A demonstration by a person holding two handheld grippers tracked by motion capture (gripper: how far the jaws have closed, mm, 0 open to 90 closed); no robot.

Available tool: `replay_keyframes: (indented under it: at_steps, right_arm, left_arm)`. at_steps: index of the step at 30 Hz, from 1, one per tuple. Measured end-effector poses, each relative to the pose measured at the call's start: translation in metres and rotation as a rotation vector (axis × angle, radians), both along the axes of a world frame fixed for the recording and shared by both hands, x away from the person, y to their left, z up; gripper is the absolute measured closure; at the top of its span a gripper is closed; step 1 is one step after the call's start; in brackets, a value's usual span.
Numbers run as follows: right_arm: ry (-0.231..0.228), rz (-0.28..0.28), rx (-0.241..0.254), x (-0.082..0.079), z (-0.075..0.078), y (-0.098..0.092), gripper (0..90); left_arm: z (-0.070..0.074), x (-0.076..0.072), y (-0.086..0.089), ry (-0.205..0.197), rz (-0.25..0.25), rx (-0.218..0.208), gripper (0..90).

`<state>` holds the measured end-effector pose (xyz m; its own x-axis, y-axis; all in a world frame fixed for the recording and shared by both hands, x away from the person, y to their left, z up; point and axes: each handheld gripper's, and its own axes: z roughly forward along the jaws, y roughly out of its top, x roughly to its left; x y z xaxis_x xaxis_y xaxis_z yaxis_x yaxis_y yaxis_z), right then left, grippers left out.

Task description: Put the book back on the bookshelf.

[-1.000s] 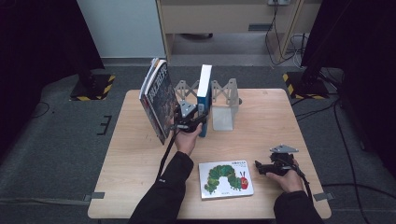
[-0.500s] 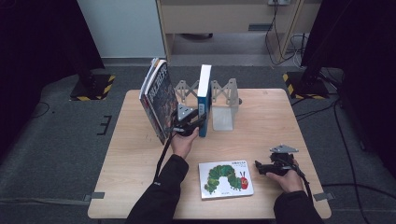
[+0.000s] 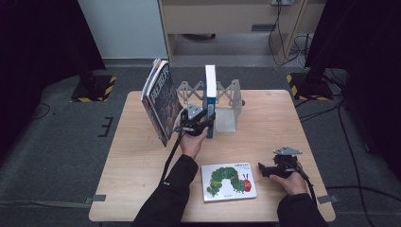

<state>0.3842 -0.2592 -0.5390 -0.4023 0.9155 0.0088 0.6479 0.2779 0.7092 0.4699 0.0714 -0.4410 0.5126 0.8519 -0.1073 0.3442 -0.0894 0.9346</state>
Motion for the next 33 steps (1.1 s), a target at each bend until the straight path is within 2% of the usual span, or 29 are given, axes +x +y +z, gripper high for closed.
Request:
replay_keyframes:
  at_steps: [11,17,24,33]
  right_arm:
    - [0.0,0.0,0.0,0.0,0.0,0.0,3.5]
    - [0.0,0.0,0.0,0.0,0.0,0.0,3.5]
    - [0.0,0.0,0.0,0.0,0.0,0.0,3.5]
    - [0.001,-0.001,0.0,0.0,0.0,0.0,3.0]
  left_arm:
    - [0.0,-0.002,0.005,-0.011,-0.008,-0.001,55.6]
    - [0.007,-0.007,0.008,-0.034,-0.029,-0.01,54.4]
    - [0.013,-0.014,0.013,-0.041,-0.051,0.021,50.2]
    - [0.019,-0.027,0.025,-0.034,-0.076,0.033,45.8]
